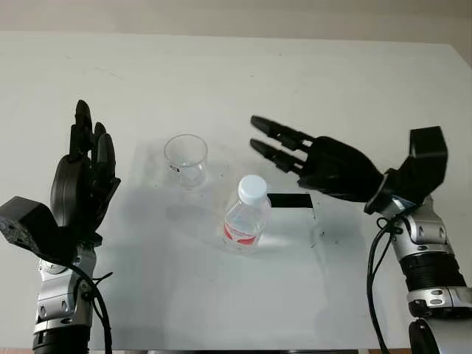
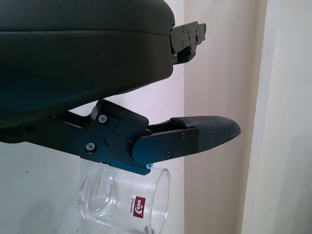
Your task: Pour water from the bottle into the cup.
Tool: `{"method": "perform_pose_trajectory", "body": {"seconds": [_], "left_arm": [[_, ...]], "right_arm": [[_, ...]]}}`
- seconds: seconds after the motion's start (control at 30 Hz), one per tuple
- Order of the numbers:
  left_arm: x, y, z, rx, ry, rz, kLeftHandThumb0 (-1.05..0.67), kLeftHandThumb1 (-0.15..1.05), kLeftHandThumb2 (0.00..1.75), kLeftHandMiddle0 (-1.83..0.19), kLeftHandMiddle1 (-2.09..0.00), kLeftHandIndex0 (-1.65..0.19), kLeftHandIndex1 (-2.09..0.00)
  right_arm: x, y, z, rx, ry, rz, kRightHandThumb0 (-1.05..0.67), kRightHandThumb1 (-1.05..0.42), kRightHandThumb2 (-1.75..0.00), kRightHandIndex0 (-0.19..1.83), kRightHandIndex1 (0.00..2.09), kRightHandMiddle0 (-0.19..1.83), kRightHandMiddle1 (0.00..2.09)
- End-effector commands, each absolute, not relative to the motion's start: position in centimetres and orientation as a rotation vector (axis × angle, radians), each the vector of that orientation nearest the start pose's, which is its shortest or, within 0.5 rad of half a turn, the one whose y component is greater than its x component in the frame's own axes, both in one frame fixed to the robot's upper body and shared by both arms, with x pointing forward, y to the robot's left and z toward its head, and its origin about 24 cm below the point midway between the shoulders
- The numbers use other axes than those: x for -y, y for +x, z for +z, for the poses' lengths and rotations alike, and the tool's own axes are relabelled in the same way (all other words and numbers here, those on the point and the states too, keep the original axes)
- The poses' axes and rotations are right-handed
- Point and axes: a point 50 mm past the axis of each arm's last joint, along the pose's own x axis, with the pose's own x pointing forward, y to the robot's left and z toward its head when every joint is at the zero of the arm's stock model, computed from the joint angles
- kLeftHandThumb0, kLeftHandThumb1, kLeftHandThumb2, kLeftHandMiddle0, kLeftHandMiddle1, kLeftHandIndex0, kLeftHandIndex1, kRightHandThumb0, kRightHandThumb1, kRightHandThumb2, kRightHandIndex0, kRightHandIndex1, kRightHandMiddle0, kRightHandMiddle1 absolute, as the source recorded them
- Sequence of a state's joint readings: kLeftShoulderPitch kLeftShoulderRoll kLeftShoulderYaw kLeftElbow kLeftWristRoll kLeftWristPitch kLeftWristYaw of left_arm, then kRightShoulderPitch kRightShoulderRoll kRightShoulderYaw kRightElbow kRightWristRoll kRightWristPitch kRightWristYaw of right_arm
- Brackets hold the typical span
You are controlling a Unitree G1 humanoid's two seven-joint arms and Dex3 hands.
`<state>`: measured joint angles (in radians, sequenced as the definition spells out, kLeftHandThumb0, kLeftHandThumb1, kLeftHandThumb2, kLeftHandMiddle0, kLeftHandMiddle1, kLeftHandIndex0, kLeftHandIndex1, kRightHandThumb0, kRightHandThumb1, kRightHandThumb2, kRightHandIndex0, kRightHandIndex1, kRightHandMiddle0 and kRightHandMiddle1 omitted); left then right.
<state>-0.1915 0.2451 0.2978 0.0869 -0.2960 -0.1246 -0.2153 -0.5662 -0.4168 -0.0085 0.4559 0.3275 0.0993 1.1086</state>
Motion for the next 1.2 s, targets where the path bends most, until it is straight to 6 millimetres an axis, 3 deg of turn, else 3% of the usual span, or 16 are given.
{"method": "perform_pose_trajectory", "body": {"seconds": [0.0, 0.27, 0.33, 0.4, 0.53, 0.8, 1.17], "left_arm": [[-25.0, 27.6, 10.7, 0.305, -0.027, 0.048, -0.74, 1.05, 0.55, 0.19, 0.0, 0.19, 0.0], [-25.1, 27.6, 10.7, 0.309, -0.02, 0.051, -0.74, 1.05, 0.55, 0.19, 0.0, 0.19, 0.0], [-25.1, 27.6, 10.7, 0.309, -0.021, 0.052, -0.74, 1.05, 0.55, 0.19, 0.0, 0.19, 0.0], [-25.1, 27.6, 10.8, 0.311, -0.021, 0.054, -0.73, 1.05, 0.55, 0.19, 0.0, 0.19, 0.0], [-25.1, 27.7, 10.8, 0.311, -0.025, 0.056, -0.73, 1.05, 0.55, 0.19, 0.0, 0.19, 0.0], [-25.0, 27.7, 10.9, 0.317, -0.021, 0.057, -0.73, 1.05, 0.55, 0.19, 0.0, 0.19, 0.0], [-25.0, 27.5, 10.9, 0.315, -0.017, 0.06, -0.74, 1.05, 0.54, 0.19, 0.0, 0.19, 0.0]], "right_arm": [[17.5, 33.2, 12.1, -0.027, -0.11, 1.119, -0.85, -0.83, -0.05, 0.09, 0.17, -0.18, 0.79], [16.2, 33.2, 11.7, -0.069, -0.143, 1.243, -0.92, -0.84, -0.05, 0.2, 0.3, -0.19, 1.07], [16.0, 33.2, 11.5, -0.092, -0.143, 1.27, -0.92, -0.82, -0.05, 0.17, 0.49, -0.19, 1.2], [16.0, 33.3, 11.5, -0.118, -0.141, 1.287, -0.89, -0.81, -0.05, -0.01, 0.92, -0.19, 1.27], [16.0, 33.3, 11.6, -0.13, -0.176, 1.314, -0.86, -0.81, -0.06, -0.11, 1.17, -0.19, 1.32], [15.1, 33.1, 11.5, -0.134, -0.199, 1.41, -0.83, -0.81, -0.05, -0.11, 1.16, -0.16, 1.25], [12.5, 31.1, 10.3, -0.071, -0.119, 1.48, -0.81, -0.75, -0.04, -0.11, 1.01, -0.19, 1.18]]}}
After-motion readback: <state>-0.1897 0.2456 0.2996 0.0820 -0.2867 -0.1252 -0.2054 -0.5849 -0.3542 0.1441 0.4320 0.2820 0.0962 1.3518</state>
